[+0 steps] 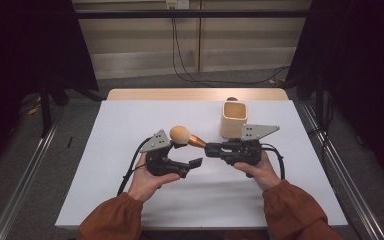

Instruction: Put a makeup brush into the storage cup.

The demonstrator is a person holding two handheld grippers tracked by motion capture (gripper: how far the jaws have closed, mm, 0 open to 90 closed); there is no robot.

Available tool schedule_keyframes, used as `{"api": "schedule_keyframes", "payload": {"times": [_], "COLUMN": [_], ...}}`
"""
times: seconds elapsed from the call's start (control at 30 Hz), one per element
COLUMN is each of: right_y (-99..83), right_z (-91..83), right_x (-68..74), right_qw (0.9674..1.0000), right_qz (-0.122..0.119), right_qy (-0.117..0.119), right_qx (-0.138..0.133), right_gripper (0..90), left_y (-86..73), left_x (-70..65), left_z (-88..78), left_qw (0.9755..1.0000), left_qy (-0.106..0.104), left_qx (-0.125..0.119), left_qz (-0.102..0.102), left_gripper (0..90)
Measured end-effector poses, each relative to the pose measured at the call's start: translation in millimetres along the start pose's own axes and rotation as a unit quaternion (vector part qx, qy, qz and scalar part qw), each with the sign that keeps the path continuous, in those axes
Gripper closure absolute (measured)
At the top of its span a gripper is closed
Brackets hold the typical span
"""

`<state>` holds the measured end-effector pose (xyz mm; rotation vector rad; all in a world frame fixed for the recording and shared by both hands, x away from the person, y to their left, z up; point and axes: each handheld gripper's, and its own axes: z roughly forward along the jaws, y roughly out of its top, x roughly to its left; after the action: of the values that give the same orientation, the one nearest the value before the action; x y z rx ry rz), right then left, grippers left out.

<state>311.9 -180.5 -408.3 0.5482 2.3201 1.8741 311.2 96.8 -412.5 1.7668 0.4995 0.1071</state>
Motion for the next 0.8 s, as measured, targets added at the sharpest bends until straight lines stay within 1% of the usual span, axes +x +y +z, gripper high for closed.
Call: {"api": "schedule_keyframes", "payload": {"times": [0.03, 0.1, 0.13, 0.27, 0.3, 0.33, 0.4, 0.43, 0.47, 0.53, 0.63, 0.67, 0.7, 0.73, 0.8], "right_y": [-0.2, -0.4, -0.9, -2.4, -2.4, -2.7, -3.2, -3.5, -3.5, -3.6, -4.1, -4.6, -5.2, -5.6, -5.9], "right_z": [0.3, 0.5, 0.9, 1.8, 1.8, 1.9, 1.9, 1.5, 1.5, 0.9, 1.2, 1.4, 1.9, 2.2, 2.5], "right_x": [0.0, -0.1, -0.5, -0.9, -0.9, -0.9, -1.1, -1.5, -1.5, -1.7, -1.7, -2.0, -2.0, -1.9, -1.9], "right_qw": [1.0000, 1.0000, 1.0000, 1.0000, 1.0000, 1.0000, 1.0000, 1.0000, 1.0000, 1.0000, 1.0000, 1.0000, 1.0000, 0.9999, 0.9999], "right_qz": [-0.001, -0.001, -0.001, 0.001, 0.001, 0.002, 0.002, 0.003, 0.003, 0.003, 0.000, 0.001, 0.001, 0.001, 0.001], "right_qy": [0.000, 0.000, -0.001, 0.003, 0.003, 0.003, 0.005, 0.005, 0.005, 0.006, 0.006, 0.007, 0.009, 0.010, 0.010], "right_qx": [0.000, 0.001, 0.002, 0.002, 0.002, 0.002, 0.001, -0.001, -0.001, -0.002, 0.000, 0.000, 0.002, 0.003, 0.004], "right_gripper": [75.3, 75.3, 75.3, 75.4, 75.4, 75.4, 75.3, 75.3, 75.3, 75.3, 75.3, 75.3, 75.3, 75.3, 75.3], "left_y": [0.3, 1.1, 2.0, 3.7, 4.5, 5.2, 6.3, 7.1, 7.8, 9.0, 10.6, 10.9, 11.0, 10.9, 11.0], "left_x": [0.2, 0.4, 1.2, 2.3, 2.2, 2.0, 2.7, 3.7, 4.3, 5.4, 5.4, 5.5, 5.9, 8.0, 8.1], "left_z": [0.5, 1.6, 2.9, 4.7, 5.3, 5.8, 6.3, 6.2, 6.4, 6.2, 6.0, 5.6, 5.4, 4.8, 5.1], "left_qw": [1.0000, 1.0000, 0.9998, 0.9997, 0.9996, 0.9995, 0.9993, 0.9990, 0.9986, 0.9984, 0.9975, 0.9974, 0.9973, 0.9963, 0.9962], "left_qy": [0.002, -0.001, -0.004, -0.006, -0.009, -0.011, -0.009, -0.013, -0.013, -0.017, -0.023, -0.022, -0.022, -0.031, -0.030], "left_qx": [-0.001, -0.008, -0.016, -0.020, -0.021, -0.025, -0.031, -0.035, -0.042, -0.044, -0.051, -0.053, -0.054, -0.056, -0.057], "left_qz": [0.002, -0.003, -0.009, -0.013, -0.014, -0.017, -0.019, -0.023, -0.030, -0.031, -0.041, -0.044, -0.045, -0.057, -0.059], "left_gripper": [18.4, 19.8, 22.7, 28.6, 28.6, 30.9, 35.3, 41.2, 41.2, 42.7, 43.7, 45.2, 49.0, 51.3, 52.2]}}
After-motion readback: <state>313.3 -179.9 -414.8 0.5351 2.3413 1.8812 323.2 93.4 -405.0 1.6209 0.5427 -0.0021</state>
